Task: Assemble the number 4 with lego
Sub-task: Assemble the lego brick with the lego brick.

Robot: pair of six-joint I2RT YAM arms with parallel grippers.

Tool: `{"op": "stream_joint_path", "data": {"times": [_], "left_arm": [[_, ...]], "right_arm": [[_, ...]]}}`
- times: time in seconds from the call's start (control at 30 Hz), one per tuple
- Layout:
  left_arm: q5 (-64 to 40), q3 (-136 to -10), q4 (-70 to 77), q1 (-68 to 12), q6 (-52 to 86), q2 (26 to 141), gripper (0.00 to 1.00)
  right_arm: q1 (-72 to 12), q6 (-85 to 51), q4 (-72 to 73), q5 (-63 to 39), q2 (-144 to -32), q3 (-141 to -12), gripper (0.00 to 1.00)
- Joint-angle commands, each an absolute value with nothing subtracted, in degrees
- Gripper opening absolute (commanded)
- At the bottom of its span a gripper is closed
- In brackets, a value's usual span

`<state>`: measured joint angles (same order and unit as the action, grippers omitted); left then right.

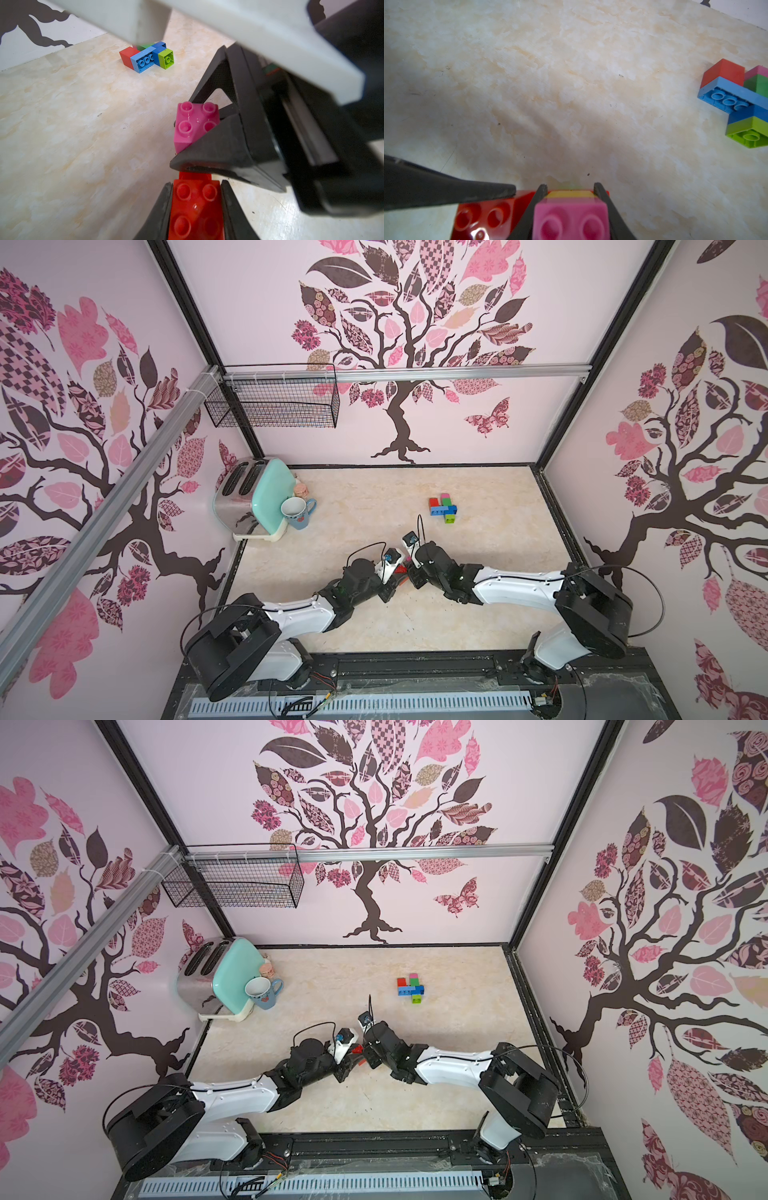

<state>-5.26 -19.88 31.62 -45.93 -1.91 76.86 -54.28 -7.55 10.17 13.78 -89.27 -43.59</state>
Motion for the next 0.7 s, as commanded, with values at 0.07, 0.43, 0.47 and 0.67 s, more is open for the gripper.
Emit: {"op": "stream_joint_path", "data": {"times": [0.07, 0.43, 0.47, 0.67], "left_arm": [[-1.0, -19.4, 19.1, -47.2, -3.7, 81.1, 0.00], [-4.7, -17.0, 24.2, -46.1, 2.3, 81.4, 0.00], [-4.7, -17.0, 24.0, -46.2, 2.1, 81.5, 0.00], [-4.8, -17.8, 24.8, -46.2, 0.9, 84.4, 0.00]], "right_arm": [[-54.6, -9.2, -2.9, 9.7, -92.9, -38.6, 0.00], [-54.8, -9.3, -2.4, 10.2, -93.0, -38.1, 0.00], [-54.9, -9.4, -2.5, 10.4, -93.1, -38.1, 0.00], [-56.5, -10.2, -2.3, 11.5, -93.8, -37.2, 0.00]]}}
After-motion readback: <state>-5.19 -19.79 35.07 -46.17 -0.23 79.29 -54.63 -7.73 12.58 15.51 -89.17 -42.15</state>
